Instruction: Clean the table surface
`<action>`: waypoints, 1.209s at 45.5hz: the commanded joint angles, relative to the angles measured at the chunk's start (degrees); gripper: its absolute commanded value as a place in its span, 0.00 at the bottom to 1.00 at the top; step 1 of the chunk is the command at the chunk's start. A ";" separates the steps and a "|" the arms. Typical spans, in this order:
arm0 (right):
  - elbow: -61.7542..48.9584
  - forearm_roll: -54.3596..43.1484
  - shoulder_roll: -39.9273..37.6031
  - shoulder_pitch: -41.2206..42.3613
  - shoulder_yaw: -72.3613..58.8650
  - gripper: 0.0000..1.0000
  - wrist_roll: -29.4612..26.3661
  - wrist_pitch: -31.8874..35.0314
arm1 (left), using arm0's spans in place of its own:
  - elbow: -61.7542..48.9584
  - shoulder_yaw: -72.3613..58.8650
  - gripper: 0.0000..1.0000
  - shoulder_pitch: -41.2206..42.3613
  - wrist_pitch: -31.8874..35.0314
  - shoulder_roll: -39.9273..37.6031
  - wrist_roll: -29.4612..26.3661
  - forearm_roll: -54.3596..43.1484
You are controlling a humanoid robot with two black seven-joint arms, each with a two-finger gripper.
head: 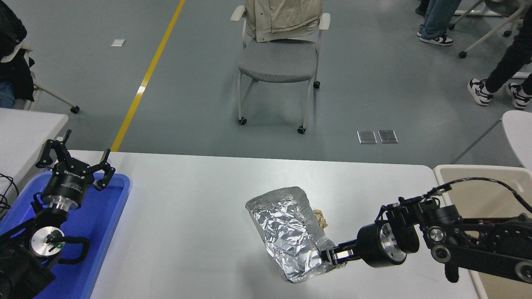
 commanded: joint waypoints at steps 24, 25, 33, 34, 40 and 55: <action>1.20 8.55 -22.94 -0.05 12.29 0.00 4.30 6.58 | -0.01 0.00 1.00 0.00 -0.01 -0.01 0.00 -0.01; 1.03 8.55 -23.12 -0.31 12.29 0.00 4.56 6.49 | -0.01 0.00 1.00 0.00 -0.01 -0.01 0.00 -0.01; -2.48 8.55 -24.70 -2.33 12.29 0.00 8.34 4.64 | -0.01 0.00 1.00 0.00 -0.01 -0.01 0.00 -0.01; -2.92 8.55 -24.96 -2.68 12.38 0.00 8.87 4.29 | -0.01 0.00 1.00 0.00 -0.01 -0.01 0.00 -0.01; -4.86 8.20 -27.16 -4.62 12.29 0.00 11.42 2.36 | -0.01 0.00 1.00 0.00 -0.01 -0.01 0.00 -0.01; -10.66 7.76 -29.97 -7.17 11.50 0.00 13.88 -0.10 | -0.01 0.00 1.00 0.00 -0.01 -0.01 0.00 -0.01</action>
